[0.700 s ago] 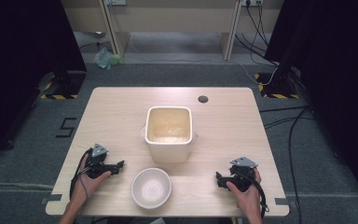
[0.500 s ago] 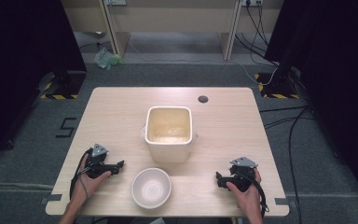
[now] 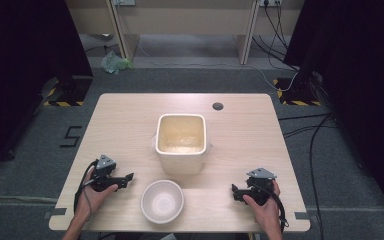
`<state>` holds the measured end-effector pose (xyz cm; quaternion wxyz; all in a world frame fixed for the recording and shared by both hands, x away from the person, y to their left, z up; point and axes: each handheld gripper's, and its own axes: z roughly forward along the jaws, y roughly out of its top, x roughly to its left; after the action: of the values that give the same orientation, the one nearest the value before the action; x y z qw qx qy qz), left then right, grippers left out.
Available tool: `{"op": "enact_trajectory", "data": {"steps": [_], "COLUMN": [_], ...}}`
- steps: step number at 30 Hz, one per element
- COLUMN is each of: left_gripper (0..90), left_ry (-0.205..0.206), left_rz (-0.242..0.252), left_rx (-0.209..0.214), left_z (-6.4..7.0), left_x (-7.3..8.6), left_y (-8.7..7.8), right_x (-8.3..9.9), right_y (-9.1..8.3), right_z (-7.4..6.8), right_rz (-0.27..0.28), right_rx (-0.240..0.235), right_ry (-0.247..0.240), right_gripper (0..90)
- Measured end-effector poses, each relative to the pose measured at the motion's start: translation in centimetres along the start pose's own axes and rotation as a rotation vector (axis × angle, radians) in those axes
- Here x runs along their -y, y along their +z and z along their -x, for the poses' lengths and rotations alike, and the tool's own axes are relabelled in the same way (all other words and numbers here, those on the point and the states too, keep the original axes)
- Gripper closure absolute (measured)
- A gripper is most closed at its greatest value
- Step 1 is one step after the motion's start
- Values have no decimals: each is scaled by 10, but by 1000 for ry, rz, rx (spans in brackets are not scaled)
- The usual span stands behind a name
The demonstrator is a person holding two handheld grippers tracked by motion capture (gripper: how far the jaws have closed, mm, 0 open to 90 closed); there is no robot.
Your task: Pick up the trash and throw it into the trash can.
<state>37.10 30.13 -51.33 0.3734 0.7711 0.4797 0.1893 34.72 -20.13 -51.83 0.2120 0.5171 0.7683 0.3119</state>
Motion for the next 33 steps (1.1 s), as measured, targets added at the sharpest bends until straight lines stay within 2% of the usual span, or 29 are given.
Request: {"op": "enact_trajectory", "data": {"steps": [3,4,8,10,11,13,15,17,19,20,21,24,26,29,33], "left_gripper": [149,149,149,150,151,153,163,180,215,232,241,256,280,320,353], "left_ry": [-8,-7,-4,-5,-5,-16,-16,14,30,30,38,45,43,55,47], "left_rz": [16,24,33,43,43,53,55,41,37,37,33,26,5,-20,-45], "left_rx": [14,31,56,86,86,137,154,190,219,219,245,263,299,319,338], "left_z": [2,4,10,15,15,21,24,36,42,42,48,54,60,65,68], "left_x": [-3,-6,-8,-11,-11,-13,-13,-14,-15,-15,-15,-15,-15,-16,-16], "left_y": [-6,-11,-16,-23,-23,-28,-29,-30,-30,-30,-28,-26,-20,-15,-9], "right_x": [0,0,0,0,0,0,0,0,0,0,0,0,0,0,0], "right_y": [0,0,0,0,0,0,0,0,0,0,0,0,0,0,0], "right_z": [0,0,0,0,0,0,0,1,0,0,1,1,1,1,1], "right_rz": [-2,-1,-1,-2,-2,-1,-1,-1,-2,-2,-1,-1,0,-1,-1], "right_rx": [-1,-1,-1,-2,-2,-2,-2,-1,-2,-2,-2,-3,-3,-3,-3], "right_ry": [-1,-2,-2,-2,-2,-3,-3,-6,-3,-3,-5,-6,-8,-7,-7], "right_gripper": [3,4,4,3,3,3,3,3,3,3,3,3,3,3,3]}}
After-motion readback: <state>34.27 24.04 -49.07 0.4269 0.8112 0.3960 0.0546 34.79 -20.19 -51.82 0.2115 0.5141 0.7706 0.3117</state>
